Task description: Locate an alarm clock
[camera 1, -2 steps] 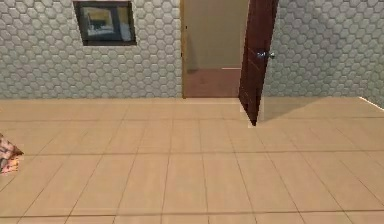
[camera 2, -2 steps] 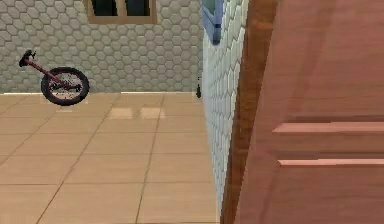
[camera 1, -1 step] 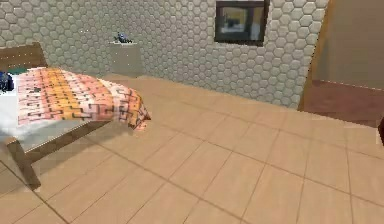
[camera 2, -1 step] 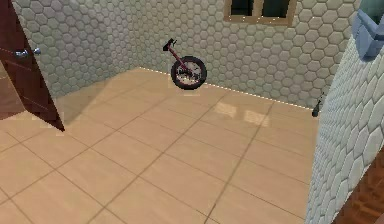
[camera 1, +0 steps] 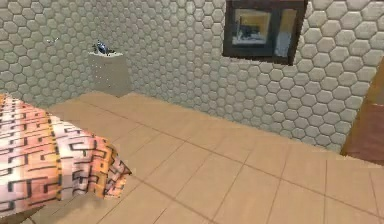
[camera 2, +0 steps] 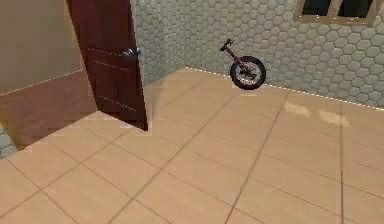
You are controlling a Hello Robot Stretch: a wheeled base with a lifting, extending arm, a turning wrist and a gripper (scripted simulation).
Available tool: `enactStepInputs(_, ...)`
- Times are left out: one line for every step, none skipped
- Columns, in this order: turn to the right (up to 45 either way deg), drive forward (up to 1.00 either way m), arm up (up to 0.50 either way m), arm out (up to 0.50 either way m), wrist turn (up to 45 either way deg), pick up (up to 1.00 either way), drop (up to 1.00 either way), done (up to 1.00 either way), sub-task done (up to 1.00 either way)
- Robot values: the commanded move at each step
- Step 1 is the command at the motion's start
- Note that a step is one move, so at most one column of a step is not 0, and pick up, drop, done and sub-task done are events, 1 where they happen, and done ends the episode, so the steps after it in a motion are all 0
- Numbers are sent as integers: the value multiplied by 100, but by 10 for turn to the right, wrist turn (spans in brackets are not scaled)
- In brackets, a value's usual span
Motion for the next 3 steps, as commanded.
enactStepInputs(0, 100, 0, 0, 0, 0, 0, 0, 0)
enactStepInputs(-120, 0, 0, 0, 0, 0, 0, 0, 0)
enactStepInputs(0, 10, 0, 0, 0, 0, 0, 0, 0)
